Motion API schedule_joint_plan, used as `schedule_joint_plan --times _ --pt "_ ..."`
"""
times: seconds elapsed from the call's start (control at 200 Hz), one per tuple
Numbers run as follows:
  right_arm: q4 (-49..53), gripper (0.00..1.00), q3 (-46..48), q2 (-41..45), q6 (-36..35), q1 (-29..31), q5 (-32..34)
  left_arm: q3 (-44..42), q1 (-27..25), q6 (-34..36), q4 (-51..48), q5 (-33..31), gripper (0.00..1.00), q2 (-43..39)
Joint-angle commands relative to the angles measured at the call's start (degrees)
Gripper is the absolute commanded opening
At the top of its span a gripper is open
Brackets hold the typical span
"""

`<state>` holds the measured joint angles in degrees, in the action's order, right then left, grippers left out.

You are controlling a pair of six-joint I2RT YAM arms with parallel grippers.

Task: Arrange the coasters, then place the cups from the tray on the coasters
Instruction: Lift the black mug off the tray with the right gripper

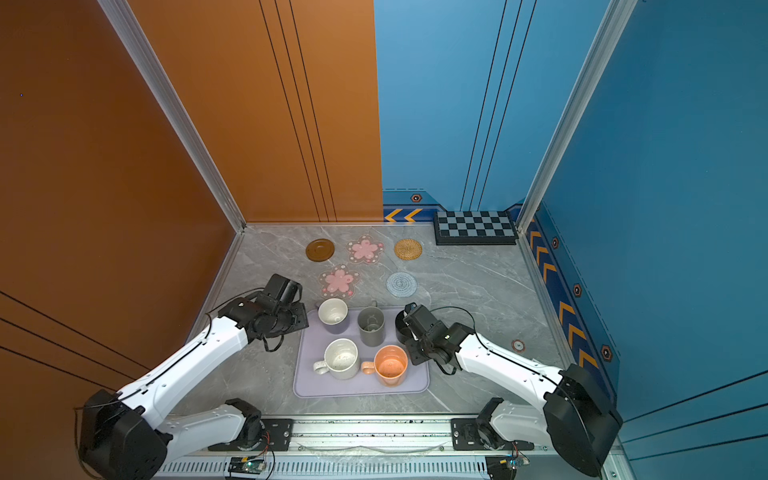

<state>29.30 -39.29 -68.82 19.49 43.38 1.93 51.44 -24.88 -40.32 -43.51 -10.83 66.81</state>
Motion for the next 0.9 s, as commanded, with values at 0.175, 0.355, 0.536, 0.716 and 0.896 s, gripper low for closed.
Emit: schedule_joint_plan --times 0.175,0.355,0.536,0.716,0.896 --pt "3.12 0.0 -4.2 2.98 3.03 -0.92 6.6 9.3 -0.47 3.48 -0.62 -4.19 0.59 1.72" --pt "6.52 0.0 -7.71 5.35 5.56 -0.04 9.88 17.36 -0.04 8.35 0.79 -7.32 0.6 5.52" --pt "12.5 0.0 -11.11 7.87 7.56 1.88 14.14 25.56 0.72 10.29 3.68 -5.94 0.6 13.39" --pt "15.83 0.0 -13.07 9.82 8.67 2.41 17.13 31.22 1.15 8.64 8.49 1.53 0.59 21.17" --pt "17.53 0.0 -14.66 10.9 8.75 2.41 18.97 36.02 1.34 8.57 8.61 3.01 0.59 26.4"
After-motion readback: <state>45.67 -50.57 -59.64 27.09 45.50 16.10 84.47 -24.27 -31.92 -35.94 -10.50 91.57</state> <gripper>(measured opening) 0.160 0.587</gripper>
